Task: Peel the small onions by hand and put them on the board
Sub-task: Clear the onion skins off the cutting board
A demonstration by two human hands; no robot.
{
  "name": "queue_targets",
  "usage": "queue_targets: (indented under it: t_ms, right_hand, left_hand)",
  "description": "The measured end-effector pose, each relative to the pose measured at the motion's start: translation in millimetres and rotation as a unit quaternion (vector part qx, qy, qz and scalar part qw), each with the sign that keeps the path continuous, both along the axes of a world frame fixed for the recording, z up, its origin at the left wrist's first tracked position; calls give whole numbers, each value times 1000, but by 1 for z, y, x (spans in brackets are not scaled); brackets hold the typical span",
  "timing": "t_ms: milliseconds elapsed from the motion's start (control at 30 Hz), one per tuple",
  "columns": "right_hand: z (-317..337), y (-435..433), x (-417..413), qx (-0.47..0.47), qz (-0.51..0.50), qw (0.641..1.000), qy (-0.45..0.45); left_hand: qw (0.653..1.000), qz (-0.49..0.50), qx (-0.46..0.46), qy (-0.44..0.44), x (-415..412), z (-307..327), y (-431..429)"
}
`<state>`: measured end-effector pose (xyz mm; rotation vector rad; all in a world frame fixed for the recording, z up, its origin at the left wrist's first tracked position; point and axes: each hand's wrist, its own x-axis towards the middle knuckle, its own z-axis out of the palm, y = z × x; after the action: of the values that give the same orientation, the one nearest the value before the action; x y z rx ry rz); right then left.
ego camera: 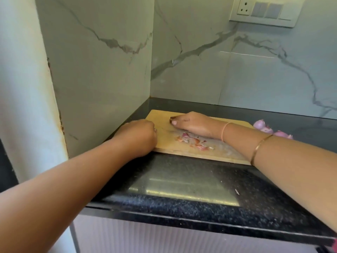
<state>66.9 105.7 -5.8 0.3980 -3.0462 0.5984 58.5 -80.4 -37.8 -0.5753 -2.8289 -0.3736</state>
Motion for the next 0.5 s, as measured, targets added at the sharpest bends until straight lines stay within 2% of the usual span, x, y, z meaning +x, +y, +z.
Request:
queue_targets:
  t_ms: [200, 400, 500]
  right_hand:
    - [-7, 3, 54, -157, 65, 985, -2]
    - [-13, 9, 96, -203, 117, 972, 16]
    - [-11, 8, 109, -270, 123, 955, -3]
  left_hand:
    - [1000, 15, 2, -11, 1, 0, 2]
    - [999, 20, 17, -26, 3, 0, 2]
    - [999, 16, 27, -26, 3, -1, 1]
